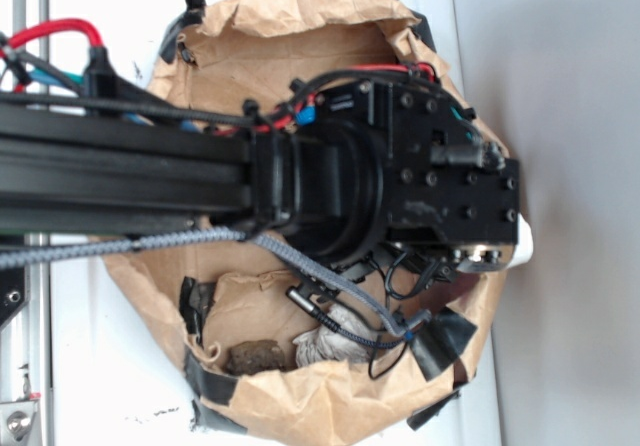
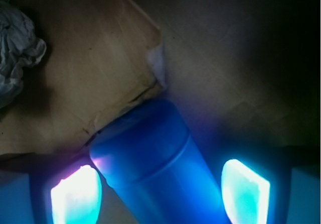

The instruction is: Grab the blue bottle.

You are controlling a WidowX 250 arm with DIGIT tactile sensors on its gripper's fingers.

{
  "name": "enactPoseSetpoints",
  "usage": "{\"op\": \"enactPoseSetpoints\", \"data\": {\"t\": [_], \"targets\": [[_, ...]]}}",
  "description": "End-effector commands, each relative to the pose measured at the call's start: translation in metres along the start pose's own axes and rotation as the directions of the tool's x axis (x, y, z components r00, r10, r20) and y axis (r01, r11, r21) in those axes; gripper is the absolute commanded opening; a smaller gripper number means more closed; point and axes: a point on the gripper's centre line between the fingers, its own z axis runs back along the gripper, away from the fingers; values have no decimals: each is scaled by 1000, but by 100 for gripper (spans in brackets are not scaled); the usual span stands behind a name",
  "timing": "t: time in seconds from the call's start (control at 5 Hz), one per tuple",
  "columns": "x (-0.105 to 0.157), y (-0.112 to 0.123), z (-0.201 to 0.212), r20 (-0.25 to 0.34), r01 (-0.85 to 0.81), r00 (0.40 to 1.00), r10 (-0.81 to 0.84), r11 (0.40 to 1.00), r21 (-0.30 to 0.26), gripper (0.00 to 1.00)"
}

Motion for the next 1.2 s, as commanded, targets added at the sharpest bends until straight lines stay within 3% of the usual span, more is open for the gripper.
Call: {"op": "enactPoseSetpoints", "data": {"t": [0.0, 0.2, 0.4, 0.6, 0.8, 1.0], "targets": [[-2, -10, -6, 56, 3, 998, -10, 994, 111, 0], [-2, -6, 0, 67, -5, 998, -2, 995, 104, 0], [-4, -9, 37, 101, -13, 995, 6, 998, 66, 0], [-7, -14, 88, 179, -54, 983, 41, 996, 68, 0], [-14, -23, 137, 198, -89, 977, 74, 993, 71, 0], [-15, -14, 161, 178, -157, 974, 141, 984, 79, 0]]}}
